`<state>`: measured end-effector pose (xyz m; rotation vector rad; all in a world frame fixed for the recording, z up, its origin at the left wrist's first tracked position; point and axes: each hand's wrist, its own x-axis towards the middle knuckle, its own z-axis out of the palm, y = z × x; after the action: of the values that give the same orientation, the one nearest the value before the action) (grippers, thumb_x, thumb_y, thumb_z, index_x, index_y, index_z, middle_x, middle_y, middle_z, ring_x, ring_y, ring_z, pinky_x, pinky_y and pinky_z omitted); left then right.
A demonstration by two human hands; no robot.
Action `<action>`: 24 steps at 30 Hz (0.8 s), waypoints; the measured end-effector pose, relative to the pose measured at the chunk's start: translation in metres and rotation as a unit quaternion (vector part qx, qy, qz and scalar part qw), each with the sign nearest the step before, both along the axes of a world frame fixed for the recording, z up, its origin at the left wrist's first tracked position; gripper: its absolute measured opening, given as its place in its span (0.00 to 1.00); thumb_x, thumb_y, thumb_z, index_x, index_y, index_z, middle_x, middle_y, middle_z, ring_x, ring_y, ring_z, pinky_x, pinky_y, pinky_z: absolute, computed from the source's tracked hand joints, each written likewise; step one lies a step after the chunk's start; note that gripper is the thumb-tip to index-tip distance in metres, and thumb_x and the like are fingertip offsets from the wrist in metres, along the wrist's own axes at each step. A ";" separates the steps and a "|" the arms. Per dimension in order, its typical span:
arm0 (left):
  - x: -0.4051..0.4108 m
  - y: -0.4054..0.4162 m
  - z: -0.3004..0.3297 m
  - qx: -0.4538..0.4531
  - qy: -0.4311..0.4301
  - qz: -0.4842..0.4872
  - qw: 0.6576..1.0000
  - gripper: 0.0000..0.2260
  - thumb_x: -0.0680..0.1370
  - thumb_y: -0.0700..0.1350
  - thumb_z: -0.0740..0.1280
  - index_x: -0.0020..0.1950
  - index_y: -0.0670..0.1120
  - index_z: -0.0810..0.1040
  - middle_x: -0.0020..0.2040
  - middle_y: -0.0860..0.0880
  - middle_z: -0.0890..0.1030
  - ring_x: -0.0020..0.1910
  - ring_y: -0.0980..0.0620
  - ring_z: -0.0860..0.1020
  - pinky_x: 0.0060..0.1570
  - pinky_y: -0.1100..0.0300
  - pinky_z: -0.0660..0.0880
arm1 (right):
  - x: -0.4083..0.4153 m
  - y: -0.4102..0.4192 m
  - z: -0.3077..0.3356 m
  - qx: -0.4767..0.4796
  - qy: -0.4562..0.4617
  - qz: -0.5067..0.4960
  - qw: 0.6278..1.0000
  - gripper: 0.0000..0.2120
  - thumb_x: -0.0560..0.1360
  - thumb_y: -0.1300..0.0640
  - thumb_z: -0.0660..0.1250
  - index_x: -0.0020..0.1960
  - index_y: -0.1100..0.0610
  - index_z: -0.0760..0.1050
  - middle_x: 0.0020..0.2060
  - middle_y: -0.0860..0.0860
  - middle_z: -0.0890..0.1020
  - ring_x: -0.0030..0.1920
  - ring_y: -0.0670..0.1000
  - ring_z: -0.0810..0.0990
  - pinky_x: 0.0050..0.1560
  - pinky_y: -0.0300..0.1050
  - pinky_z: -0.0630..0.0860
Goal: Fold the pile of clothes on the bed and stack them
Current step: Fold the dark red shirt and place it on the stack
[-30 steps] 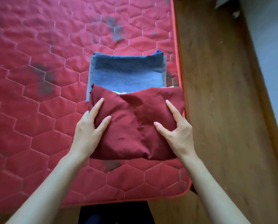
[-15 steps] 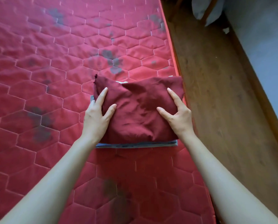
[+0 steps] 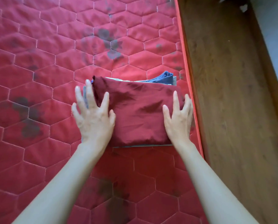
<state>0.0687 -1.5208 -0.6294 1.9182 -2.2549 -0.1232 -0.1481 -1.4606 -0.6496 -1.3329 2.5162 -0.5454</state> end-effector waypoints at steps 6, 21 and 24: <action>-0.053 0.005 -0.019 -0.025 -0.036 -0.208 0.977 0.22 0.79 0.45 0.63 0.73 0.44 0.69 0.76 0.42 0.64 0.76 0.41 0.60 0.72 0.40 0.55 | 0.066 -0.029 -0.004 -0.035 0.073 0.172 0.982 0.24 0.79 0.55 0.50 0.74 0.55 0.65 0.74 0.57 0.64 0.77 0.58 0.55 0.75 0.60 0.49; -0.056 0.021 -0.031 -0.003 -0.038 -0.020 0.999 0.27 0.79 0.49 0.58 0.77 0.43 0.60 0.78 0.40 0.55 0.77 0.41 0.54 0.74 0.41 0.44 | -0.003 -0.050 -0.039 0.108 0.114 0.097 0.983 0.25 0.83 0.44 0.43 0.79 0.48 0.48 0.79 0.53 0.50 0.78 0.55 0.45 0.75 0.62 0.40; -0.077 0.001 -0.020 -0.079 -0.038 -0.123 0.989 0.23 0.79 0.48 0.57 0.74 0.45 0.67 0.76 0.42 0.62 0.76 0.41 0.57 0.74 0.41 0.43 | 0.004 -0.057 -0.029 0.054 0.140 0.119 0.981 0.25 0.83 0.44 0.44 0.78 0.49 0.52 0.78 0.55 0.53 0.78 0.56 0.47 0.75 0.62 0.41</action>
<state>-0.0081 -1.5196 -0.6499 1.5879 -2.4602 0.0956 -0.1442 -1.5181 -0.6785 -1.7411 2.5008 -0.1774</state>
